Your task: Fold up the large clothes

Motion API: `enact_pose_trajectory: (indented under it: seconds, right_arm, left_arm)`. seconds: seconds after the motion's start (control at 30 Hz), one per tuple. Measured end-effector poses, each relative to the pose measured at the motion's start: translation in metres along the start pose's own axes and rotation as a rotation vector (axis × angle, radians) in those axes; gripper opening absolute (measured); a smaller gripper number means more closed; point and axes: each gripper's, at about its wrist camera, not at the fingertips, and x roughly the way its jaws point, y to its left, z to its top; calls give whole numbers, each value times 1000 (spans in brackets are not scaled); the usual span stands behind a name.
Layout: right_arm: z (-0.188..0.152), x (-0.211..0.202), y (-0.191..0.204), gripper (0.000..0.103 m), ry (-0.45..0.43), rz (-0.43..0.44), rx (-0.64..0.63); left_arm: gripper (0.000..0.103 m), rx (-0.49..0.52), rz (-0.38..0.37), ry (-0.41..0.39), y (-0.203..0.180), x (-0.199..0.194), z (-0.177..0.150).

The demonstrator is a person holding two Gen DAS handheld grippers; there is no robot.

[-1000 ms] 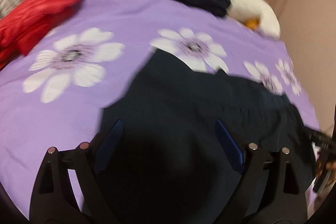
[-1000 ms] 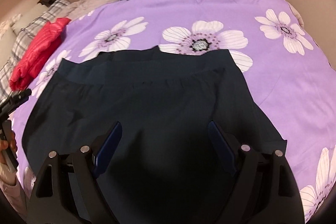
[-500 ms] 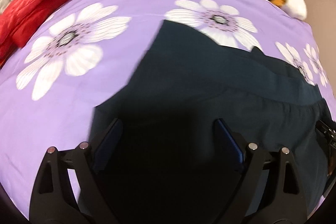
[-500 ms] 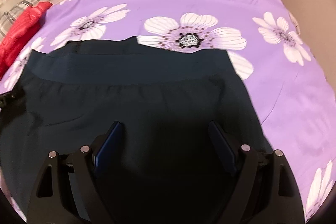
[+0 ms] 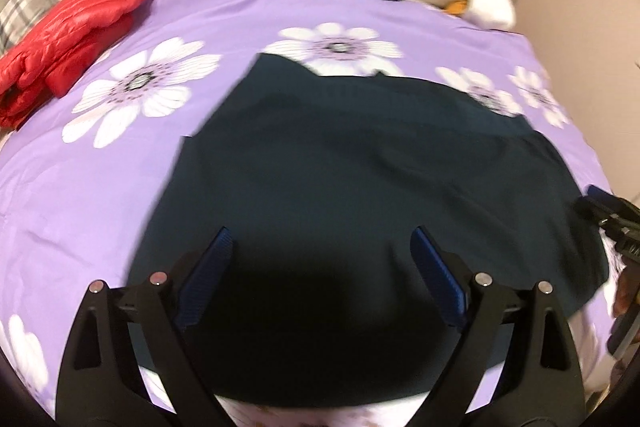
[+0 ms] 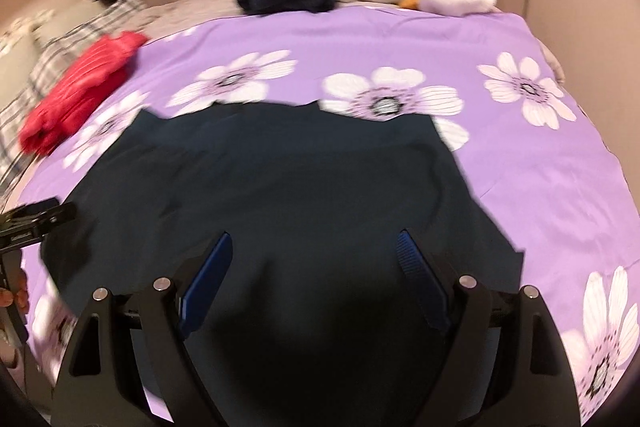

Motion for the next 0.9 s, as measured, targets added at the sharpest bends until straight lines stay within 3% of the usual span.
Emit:
enact_pose_trajectory:
  seconds: [0.2,0.4,0.6,0.9]
  right_arm:
    - [-26,-8,45,84,-12,63,-58]
    - [-46,11,73,84,31,62,-128]
    - [-57,27,59,84,75,67,-91]
    - [-67,8,29,83,53,37,-29]
  left_arm:
    - [92,2,-58,3,-38,3,-24]
    - [92,72,4,28,-51,20,-43]
    - [93,104,20,36,-48,22,-48]
    - [93,91,26,27,-39,15,-53]
